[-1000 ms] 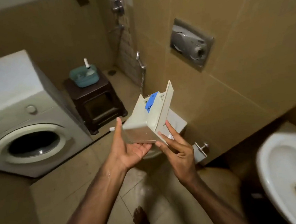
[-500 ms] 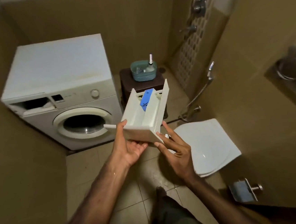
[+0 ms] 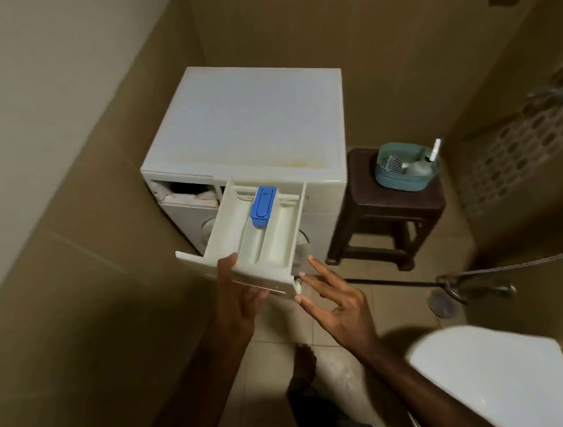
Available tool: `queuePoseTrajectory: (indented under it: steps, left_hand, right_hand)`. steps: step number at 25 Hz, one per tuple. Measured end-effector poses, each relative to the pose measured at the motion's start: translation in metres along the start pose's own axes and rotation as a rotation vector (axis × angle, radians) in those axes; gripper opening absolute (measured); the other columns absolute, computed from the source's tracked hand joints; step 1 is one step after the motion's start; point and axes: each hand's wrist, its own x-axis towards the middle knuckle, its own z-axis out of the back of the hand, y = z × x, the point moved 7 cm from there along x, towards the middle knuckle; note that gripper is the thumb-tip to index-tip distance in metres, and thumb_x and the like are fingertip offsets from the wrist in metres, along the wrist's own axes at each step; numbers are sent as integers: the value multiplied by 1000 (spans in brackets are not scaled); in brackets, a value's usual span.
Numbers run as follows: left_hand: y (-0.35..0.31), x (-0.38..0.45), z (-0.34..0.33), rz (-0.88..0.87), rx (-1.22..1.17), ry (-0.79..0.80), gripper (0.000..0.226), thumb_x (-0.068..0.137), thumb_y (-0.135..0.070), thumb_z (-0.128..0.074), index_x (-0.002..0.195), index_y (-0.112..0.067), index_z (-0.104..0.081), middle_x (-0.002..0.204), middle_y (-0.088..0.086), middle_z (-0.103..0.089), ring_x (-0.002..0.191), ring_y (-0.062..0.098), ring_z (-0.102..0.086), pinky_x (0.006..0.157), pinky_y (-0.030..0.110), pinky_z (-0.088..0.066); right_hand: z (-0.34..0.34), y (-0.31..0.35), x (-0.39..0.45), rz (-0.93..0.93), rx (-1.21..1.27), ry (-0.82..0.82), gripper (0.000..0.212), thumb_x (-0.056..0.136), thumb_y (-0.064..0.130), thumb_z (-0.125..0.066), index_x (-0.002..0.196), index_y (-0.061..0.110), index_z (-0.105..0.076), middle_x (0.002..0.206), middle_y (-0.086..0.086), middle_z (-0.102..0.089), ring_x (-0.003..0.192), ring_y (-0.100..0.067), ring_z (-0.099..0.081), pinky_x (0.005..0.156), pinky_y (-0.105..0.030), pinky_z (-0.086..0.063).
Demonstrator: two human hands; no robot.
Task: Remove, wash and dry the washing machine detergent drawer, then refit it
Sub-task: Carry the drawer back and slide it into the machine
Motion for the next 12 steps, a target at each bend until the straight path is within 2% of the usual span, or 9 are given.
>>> queuePoseTrajectory:
  steps: [2, 5, 8, 10, 12]
  left_hand:
    - [-25, 24, 20, -55, -36, -38, 47, 98, -37, -62, 140, -17, -53, 128, 9, -72, 110, 28, -73, 82, 42, -64]
    - [-58, 59, 57, -116, -101, -120, 59, 95, -37, -68, 147, -21, -46, 128, 11, -72, 115, 31, -71, 91, 49, -60]
    - [-78, 84, 96, -95, -129, -243, 81, 79, -44, -82, 147, -21, -46, 131, 10, -71, 117, 31, -70, 98, 51, -57]
    - [-89, 101, 115, -84, -122, -306, 84, 72, -46, -85, 144, -21, -49, 132, 11, -69, 118, 31, -69, 96, 49, -57]
    - [-95, 121, 134, -86, -128, -362, 90, 65, -46, -89, 141, -21, -50, 132, 13, -66, 119, 33, -66, 93, 46, -57]
  right_hand:
    - [-23, -7, 36, 53, -9, 47, 42, 94, 46, -79, 127, 21, -77, 152, 4, -59, 128, 3, -62, 103, -19, -53]
    - [-57, -20, 91, 94, 5, 93, 38, 98, 48, -73, 121, 19, -80, 145, 3, -65, 119, -3, -69, 96, -28, -61]
    - [-93, -23, 154, 137, -42, 112, 34, 102, 46, -67, 118, 20, -82, 137, 5, -70, 110, -5, -73, 87, -34, -63]
    - [-118, -24, 201, 131, -71, 111, 31, 104, 42, -66, 118, 19, -82, 134, 4, -72, 106, -7, -74, 82, -36, -64]
    - [-138, -25, 245, 90, -95, 72, 28, 105, 37, -65, 119, 18, -81, 131, 2, -74, 107, -11, -74, 83, -39, -64]
